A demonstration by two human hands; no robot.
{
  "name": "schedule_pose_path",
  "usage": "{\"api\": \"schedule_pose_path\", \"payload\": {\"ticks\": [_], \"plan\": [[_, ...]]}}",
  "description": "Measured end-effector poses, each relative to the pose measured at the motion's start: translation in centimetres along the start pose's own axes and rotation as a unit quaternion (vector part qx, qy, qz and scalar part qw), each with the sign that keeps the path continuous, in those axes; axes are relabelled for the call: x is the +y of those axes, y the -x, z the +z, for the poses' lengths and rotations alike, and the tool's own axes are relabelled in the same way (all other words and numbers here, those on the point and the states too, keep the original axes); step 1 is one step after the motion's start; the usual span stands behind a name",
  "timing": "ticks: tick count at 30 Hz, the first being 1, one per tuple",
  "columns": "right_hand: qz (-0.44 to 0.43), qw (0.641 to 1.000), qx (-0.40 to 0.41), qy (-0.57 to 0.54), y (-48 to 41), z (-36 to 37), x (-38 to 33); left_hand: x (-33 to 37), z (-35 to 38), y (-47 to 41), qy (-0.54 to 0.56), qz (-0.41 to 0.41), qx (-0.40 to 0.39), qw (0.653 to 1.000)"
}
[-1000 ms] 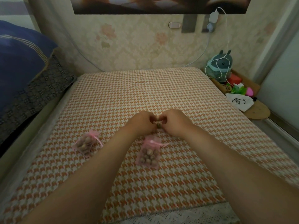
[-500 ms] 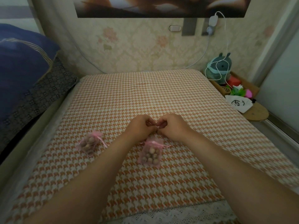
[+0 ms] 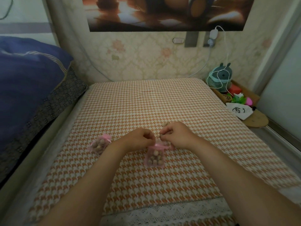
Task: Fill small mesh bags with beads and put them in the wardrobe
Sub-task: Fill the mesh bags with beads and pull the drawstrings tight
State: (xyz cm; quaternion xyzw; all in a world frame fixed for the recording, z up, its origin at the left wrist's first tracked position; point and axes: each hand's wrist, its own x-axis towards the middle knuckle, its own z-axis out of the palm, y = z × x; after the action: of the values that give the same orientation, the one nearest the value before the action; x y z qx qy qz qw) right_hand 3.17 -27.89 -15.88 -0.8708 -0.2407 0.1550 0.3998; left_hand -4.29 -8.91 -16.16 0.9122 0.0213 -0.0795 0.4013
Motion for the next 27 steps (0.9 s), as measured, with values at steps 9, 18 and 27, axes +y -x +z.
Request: {"api": "schedule_pose_path", "payload": {"ticks": [9, 18, 27], "plan": [[-0.082, 0.993, 0.036, -0.070, 2.1, -1.5, -2.5, 2.1, -0.9, 2.2, -0.009, 0.091, 0.109, 0.990], [-0.117, 0.988, 0.021, 0.100, 2.5, -1.5, -3.2, 2.5, -0.8, 3.6, -0.063, 0.073, 0.132, 0.987], [-0.132, 0.980, -0.001, 0.148, 2.3, -1.7, -3.4, 3.4, -0.1, 3.2, -0.029, -0.001, 0.192, 0.981]]}}
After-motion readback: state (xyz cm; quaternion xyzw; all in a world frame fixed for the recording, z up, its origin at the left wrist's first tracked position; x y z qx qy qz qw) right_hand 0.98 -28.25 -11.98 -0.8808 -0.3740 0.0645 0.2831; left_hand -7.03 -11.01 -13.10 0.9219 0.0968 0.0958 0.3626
